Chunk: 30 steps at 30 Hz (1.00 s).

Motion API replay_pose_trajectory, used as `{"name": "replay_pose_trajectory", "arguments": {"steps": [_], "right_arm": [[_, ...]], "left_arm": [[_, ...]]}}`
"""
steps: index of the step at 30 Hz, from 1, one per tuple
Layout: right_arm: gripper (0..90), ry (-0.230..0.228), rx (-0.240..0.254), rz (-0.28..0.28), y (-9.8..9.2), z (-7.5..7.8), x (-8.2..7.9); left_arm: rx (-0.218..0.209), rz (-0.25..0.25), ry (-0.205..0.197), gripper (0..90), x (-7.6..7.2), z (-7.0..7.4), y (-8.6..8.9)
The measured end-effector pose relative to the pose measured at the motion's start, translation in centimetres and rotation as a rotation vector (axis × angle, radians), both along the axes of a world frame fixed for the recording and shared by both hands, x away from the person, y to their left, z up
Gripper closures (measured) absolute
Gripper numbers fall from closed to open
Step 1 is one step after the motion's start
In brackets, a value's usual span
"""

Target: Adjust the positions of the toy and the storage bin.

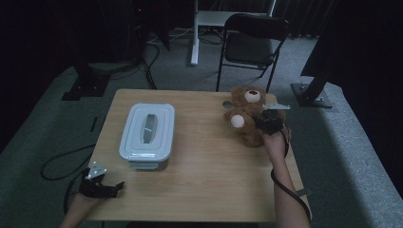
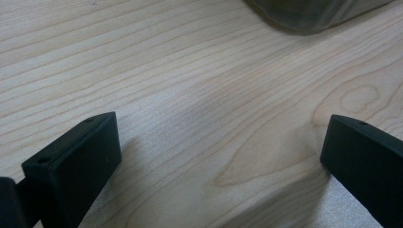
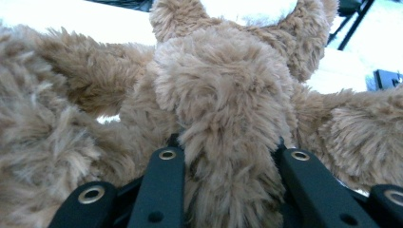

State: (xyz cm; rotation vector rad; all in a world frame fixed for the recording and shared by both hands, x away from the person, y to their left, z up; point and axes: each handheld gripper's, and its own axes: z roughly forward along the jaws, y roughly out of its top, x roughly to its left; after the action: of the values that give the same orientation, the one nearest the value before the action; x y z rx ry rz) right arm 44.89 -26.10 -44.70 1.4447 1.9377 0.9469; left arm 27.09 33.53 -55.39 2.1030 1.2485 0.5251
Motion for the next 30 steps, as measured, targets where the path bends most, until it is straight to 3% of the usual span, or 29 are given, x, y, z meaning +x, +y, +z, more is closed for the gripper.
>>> {"name": "replay_pose_trajectory", "arguments": {"steps": [10, 14, 15, 16, 17, 19, 20, 23, 26, 30], "right_arm": [[71.3, 0.033, -0.008, -0.081, -1.5, -0.6, 2.9], [68.4, 0.105, -0.015, -0.102, -2.0, -2.3, 4.2], [66.7, 0.125, -0.026, -0.102, -2.1, -3.0, 4.4], [64.1, 0.112, 0.001, -0.111, -2.3, -3.3, 4.3], [60.4, 0.109, 0.043, -0.117, -2.7, -3.4, 4.2], [50.0, 0.11, 0.07, -0.11, -3.0, -3.3, 4.1], [50.0, 0.11, 0.07, -0.11, -3.0, -3.3, 4.1], [33.5, 0.133, 0.111, -0.105, -3.6, -2.6, 4.1], [30.0, 0.14, 0.102, -0.104, -3.7, -2.2, 4.0], [26.7, 0.133, 0.124, -0.122, -3.9, -1.9, 3.6]], "left_arm": [[-0.001, 0.0, 0.0, 0.5, 0.0, 0.0, 0.0], [-0.001, 0.0, 0.0, 0.4, 0.0, 0.0, 0.0], [0.0, 0.0, 0.0, 0.5, 0.0, 0.0, 0.0], [0.0, 0.001, 0.0, 0.5, 0.0, 0.0, 0.0], [0.0, 0.001, 0.0, 0.5, 0.0, 0.0, 0.0], [0.001, 0.002, 0.001, 0.5, 0.0, 0.0, 0.0], [0.001, 0.002, 0.001, 0.5, 0.0, 0.0, 0.0], [0.002, 0.003, 0.001, 0.5, 0.1, 0.0, 0.0], [0.001, 0.006, 0.001, 0.4, 0.2, 0.0, -0.1], [-0.001, 0.006, 0.001, 0.5, 0.2, 0.0, -0.1]]}}
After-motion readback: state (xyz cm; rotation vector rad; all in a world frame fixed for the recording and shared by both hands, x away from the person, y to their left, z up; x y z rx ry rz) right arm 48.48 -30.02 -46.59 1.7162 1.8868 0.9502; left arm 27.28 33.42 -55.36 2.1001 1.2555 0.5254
